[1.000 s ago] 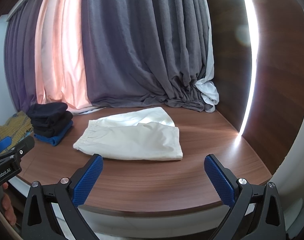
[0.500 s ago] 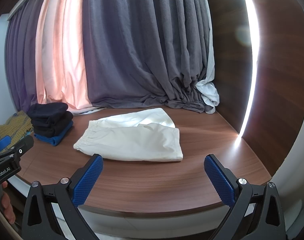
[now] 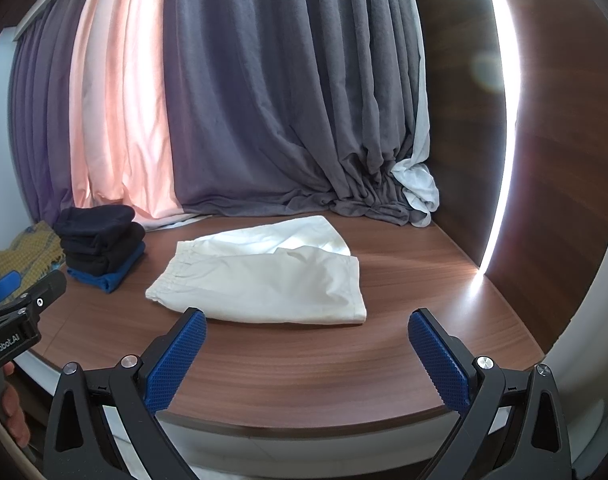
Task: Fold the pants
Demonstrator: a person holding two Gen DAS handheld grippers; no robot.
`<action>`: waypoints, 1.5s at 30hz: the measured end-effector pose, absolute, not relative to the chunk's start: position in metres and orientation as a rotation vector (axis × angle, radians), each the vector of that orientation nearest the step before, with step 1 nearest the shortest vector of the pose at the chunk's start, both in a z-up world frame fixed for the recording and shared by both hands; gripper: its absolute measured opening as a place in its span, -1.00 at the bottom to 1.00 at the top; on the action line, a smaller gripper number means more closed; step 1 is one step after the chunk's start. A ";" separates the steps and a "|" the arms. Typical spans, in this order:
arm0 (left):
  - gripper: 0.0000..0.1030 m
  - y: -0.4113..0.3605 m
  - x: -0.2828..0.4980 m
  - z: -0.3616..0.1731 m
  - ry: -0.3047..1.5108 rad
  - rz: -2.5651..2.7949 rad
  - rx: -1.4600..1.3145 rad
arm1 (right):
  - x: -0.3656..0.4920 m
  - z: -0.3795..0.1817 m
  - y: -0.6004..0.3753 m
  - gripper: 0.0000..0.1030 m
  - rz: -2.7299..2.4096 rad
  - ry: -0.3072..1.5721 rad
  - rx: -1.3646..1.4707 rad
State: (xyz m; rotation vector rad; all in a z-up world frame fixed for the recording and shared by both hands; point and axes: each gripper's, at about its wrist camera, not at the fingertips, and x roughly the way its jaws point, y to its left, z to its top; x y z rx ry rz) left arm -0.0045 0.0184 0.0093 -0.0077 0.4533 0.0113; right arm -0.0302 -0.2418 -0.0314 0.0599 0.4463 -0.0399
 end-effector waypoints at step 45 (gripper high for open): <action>1.00 0.061 0.172 -0.081 0.734 -0.196 0.010 | 0.098 -0.091 -0.199 0.99 -0.343 0.597 0.142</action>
